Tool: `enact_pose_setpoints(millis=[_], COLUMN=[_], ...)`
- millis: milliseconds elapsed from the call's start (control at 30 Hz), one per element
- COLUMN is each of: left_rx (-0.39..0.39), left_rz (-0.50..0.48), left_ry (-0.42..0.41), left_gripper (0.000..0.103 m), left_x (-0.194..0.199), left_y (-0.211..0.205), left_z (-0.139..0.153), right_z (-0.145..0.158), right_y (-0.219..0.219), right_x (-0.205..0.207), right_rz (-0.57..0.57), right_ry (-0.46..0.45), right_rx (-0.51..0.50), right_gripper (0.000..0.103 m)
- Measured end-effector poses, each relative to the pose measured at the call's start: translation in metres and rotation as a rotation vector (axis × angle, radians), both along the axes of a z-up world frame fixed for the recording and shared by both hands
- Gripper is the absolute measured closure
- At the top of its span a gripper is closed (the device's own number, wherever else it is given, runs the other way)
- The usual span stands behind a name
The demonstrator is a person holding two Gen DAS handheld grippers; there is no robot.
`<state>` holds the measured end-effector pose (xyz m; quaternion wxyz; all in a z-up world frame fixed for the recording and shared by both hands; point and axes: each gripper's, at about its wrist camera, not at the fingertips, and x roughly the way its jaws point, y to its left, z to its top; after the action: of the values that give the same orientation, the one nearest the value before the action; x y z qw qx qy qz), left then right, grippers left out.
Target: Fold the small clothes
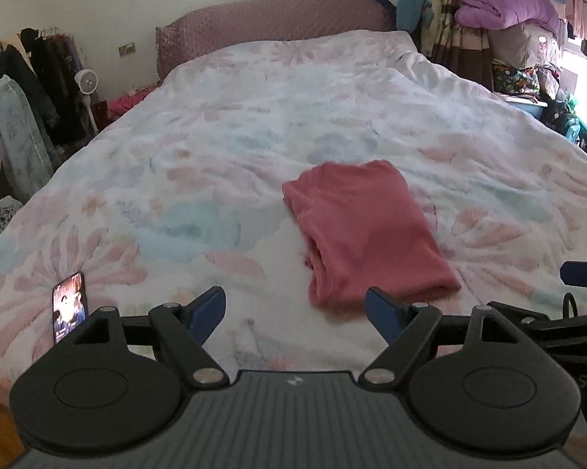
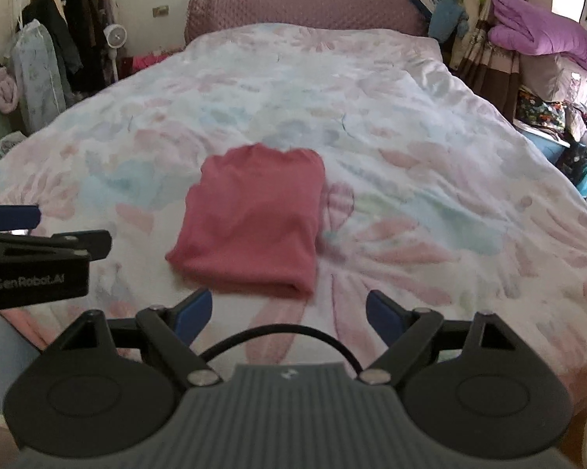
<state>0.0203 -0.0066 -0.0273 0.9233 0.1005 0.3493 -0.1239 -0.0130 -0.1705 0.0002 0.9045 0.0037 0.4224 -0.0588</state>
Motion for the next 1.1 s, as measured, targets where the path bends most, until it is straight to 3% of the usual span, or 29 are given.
enact_pose_setpoints(millis=[467, 1100], left_rx=[0.037, 0.041], left_rz=[0.006, 0.016], left_ry=[0.039, 0.06], left_gripper=[0.008, 0.008], left_x=[-0.014, -0.012], left_y=[0.002, 0.007], left_z=[-0.012, -0.016], right_z=[-0.01, -0.01], right_y=[0.003, -0.002], right_x=[-0.006, -0.008], right_rz=[0.015, 0.004], right_ry=[0.058, 0.062], right_rx=[0.036, 0.05], right_gripper=[0.021, 0.021])
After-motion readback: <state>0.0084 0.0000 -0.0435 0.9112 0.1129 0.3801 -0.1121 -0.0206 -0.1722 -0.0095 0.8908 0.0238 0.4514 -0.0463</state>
